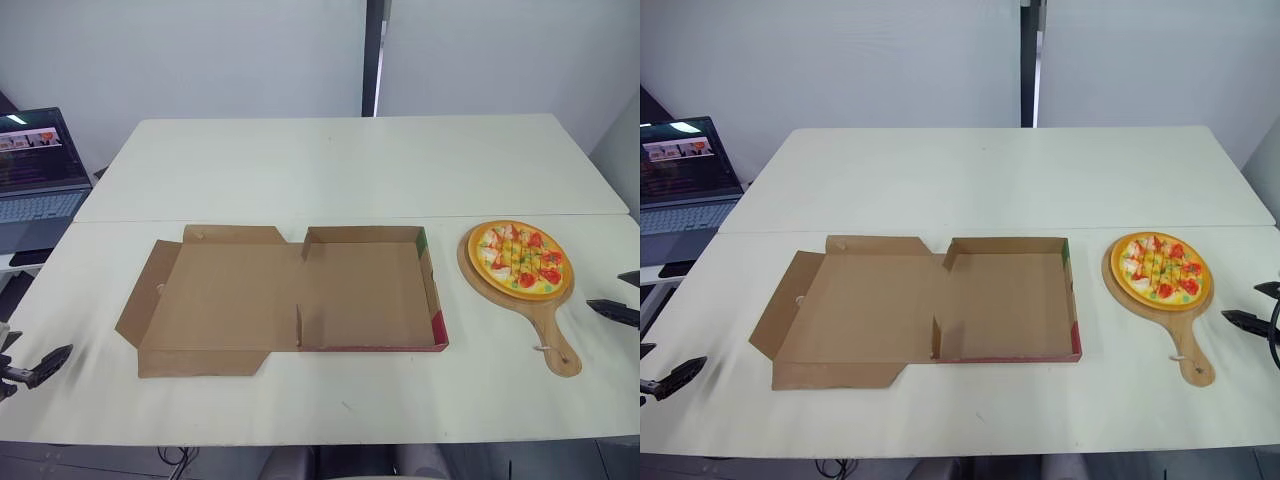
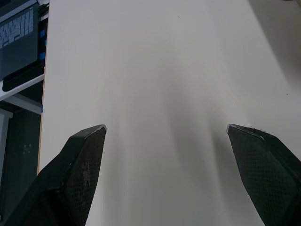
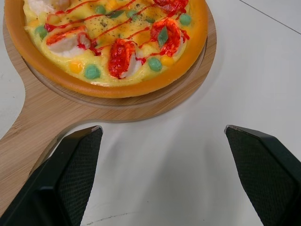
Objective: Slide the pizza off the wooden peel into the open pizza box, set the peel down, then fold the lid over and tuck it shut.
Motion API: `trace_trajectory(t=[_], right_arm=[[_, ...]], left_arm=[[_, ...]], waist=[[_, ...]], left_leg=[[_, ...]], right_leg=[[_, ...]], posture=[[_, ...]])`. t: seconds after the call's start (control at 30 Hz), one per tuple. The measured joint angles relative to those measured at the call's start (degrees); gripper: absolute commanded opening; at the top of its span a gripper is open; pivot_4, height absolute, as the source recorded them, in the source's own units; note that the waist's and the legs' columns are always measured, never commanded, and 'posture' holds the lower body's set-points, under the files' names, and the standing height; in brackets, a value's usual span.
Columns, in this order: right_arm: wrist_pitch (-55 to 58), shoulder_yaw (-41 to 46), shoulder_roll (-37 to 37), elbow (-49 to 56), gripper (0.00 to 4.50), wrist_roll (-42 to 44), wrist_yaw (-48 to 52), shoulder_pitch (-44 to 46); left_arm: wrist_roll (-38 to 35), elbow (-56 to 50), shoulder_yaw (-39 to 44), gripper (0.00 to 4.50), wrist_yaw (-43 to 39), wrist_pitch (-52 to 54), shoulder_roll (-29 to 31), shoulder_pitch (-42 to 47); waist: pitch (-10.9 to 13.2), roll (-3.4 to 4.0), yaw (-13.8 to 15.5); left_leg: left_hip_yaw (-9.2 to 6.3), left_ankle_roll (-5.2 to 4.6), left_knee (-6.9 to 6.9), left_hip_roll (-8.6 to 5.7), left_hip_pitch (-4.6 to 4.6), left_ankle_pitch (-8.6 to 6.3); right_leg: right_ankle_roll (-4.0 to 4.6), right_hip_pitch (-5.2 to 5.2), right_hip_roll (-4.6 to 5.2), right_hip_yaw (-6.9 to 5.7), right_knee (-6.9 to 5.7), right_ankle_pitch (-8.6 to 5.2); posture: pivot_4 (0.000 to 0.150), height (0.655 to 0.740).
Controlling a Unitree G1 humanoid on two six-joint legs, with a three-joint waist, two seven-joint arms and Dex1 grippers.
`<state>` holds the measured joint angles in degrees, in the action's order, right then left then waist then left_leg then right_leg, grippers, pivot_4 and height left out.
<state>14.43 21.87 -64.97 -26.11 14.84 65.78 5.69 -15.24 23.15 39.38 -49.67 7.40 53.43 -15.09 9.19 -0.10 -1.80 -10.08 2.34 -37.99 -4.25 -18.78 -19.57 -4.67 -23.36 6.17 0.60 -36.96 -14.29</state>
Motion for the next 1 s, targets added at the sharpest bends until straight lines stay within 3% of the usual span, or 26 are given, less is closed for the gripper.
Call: trace_trajectory(t=[0.63, 1.0], right_arm=[[-0.18, 0.0, -0.96, 2.43, 4.5, 0.39, 2.9, -0.62], [0.49, 0.0, -0.98, 3.19, 4.5, 0.3, 2.36, -0.74]], left_arm=[[-5.11, -3.61, -2.94, 4.39, -19.65, 2.98, 7.43, 3.42], [-4.85, -0.53, -3.94, 4.39, -22.59, 4.06, 8.06, 5.69]], waist=[[0.05, 0.01, -0.04], [0.07, 0.02, -0.09]], left_leg=[[0.28, -0.09, 0.01, 0.06, 0.0, -0.05], [0.42, -0.13, 0.01, 0.09, 0.0, -0.07]], right_leg=[[-0.01, -0.11, -0.05, 0.2, -0.01, 0.01], [-0.01, -0.2, -0.07, 0.29, -0.01, 0.01]], posture=[[0.15, 0.74], [0.15, 0.74]])
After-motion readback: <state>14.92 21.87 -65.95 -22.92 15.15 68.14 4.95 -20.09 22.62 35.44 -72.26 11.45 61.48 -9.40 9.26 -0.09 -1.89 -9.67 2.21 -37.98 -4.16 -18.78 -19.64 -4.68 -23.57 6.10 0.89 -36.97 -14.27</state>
